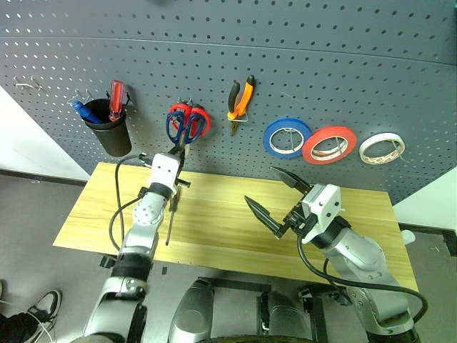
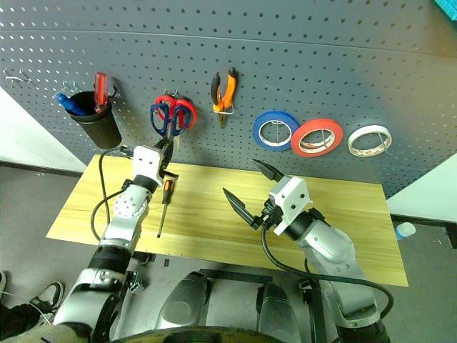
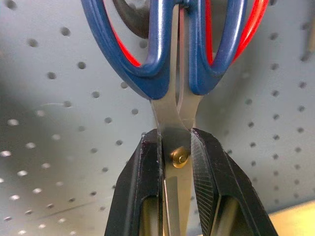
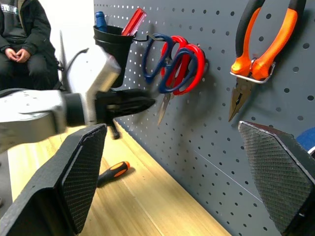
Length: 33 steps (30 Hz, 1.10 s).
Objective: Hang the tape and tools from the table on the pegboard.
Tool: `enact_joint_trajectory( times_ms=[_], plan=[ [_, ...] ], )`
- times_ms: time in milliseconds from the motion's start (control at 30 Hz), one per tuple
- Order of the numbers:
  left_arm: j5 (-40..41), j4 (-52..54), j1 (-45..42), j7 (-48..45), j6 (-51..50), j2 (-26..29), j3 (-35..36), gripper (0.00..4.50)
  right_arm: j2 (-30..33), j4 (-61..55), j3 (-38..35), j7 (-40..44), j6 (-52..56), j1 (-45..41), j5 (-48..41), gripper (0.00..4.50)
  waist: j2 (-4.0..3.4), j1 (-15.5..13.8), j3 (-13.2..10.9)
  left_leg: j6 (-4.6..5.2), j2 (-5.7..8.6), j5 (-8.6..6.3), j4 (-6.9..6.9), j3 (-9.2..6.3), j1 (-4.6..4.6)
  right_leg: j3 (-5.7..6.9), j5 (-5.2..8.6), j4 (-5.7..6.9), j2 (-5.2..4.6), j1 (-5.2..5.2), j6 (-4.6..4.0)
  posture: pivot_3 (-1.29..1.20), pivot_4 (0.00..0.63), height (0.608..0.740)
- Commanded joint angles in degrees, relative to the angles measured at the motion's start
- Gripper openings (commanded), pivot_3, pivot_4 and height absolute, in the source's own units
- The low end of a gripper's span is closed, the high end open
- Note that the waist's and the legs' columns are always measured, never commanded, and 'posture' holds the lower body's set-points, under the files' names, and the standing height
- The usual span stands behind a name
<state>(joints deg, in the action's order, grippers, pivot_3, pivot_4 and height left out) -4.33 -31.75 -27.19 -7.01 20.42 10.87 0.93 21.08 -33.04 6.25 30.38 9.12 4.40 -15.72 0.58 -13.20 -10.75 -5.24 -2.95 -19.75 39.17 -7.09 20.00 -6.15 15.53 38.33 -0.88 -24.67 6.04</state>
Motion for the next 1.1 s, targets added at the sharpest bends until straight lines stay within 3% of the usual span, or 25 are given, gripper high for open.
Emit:
enact_joint_trajectory(
  times_ms=[33, 200, 233, 533, 867, 967, 1100],
  plan=[
    [-0.2, -3.4, -1.9, 1.0, 2.8, -0.4, 0.0, 0.51, 0.1, -1.0, -0.5, -0.3, -0.9, -0.2, 0.3, 4.50, -0.01, 0.0, 0.0, 0.00, 0.00, 0.00, 0.00, 0.00, 0.00, 0.00, 0.00, -0.01, 0.00, 0.00, 0.00, 0.29, 0.131, 0.681],
    [-0.6, -5.9, -3.2, 1.7, 3.3, -1.0, -0.4, 0.51, 0.1, -1.2, -0.5, -0.5, -1.0, 0.2, 0.5, 4.50, -0.01, -0.1, 0.0, 0.00, 0.00, 0.00, -0.01, 0.00, -0.02, 0.01, -0.01, 0.00, 0.00, 0.02, 0.01, 0.29, 0.130, 0.681],
    [-0.5, -5.7, -2.9, 1.4, 2.9, -1.0, -0.5, 1.19, 0.1, -1.2, -0.5, -0.5, -1.1, 0.2, 0.6, 4.50, -0.01, -0.1, 0.0, 0.00, 0.00, 0.00, -0.01, 0.00, -0.04, 0.00, -0.01, 0.00, 0.00, 0.05, 0.01, 0.29, 0.129, 0.681],
    [1.9, -1.3, 1.3, 0.7, 0.0, -1.0, 1.0, 4.13, -0.1, -0.9, -0.3, -0.4, -1.4, 0.5, 0.8, 4.50, -0.01, -0.1, 0.0, 0.00, 0.00, 0.00, -0.02, 0.00, -0.10, 0.00, -0.01, 0.00, 0.00, 0.10, 0.01, 0.30, 0.131, 0.681],
    [6.8, 20.8, 23.7, -7.6, -4.2, 7.7, 4.1, 4.13, 0.0, -1.1, 0.1, -0.5, -1.8, 1.7, 1.5, 4.50, -0.04, 0.1, 0.0, 0.04, -0.01, -0.02, -0.09, 0.00, -0.20, -0.02, 0.05, 0.04, 0.01, 0.11, -0.08, 0.29, 0.127, 0.681],
    [8.6, 22.1, 26.0, -6.1, -13.6, 9.1, 7.0, 4.13, 0.1, -0.9, 0.0, -0.3, -2.0, 1.8, 1.5, 4.50, -0.05, -0.1, 0.0, 0.03, -0.01, -0.02, -0.06, 0.00, -0.29, -0.02, 0.12, 0.03, 0.00, 0.24, -0.20, 0.30, 0.129, 0.681],
    [11.6, 21.5, 22.5, -3.6, -27.9, 7.5, 9.1, 4.13, 0.0, -0.4, 0.3, 0.2, -2.2, 1.4, 1.2, 4.50, -0.05, 0.0, 0.0, 0.03, -0.01, -0.02, -0.03, 0.00, -0.51, -0.02, 0.12, 0.03, -0.01, 0.50, -0.21, 0.31, 0.132, 0.681]
  ],
)
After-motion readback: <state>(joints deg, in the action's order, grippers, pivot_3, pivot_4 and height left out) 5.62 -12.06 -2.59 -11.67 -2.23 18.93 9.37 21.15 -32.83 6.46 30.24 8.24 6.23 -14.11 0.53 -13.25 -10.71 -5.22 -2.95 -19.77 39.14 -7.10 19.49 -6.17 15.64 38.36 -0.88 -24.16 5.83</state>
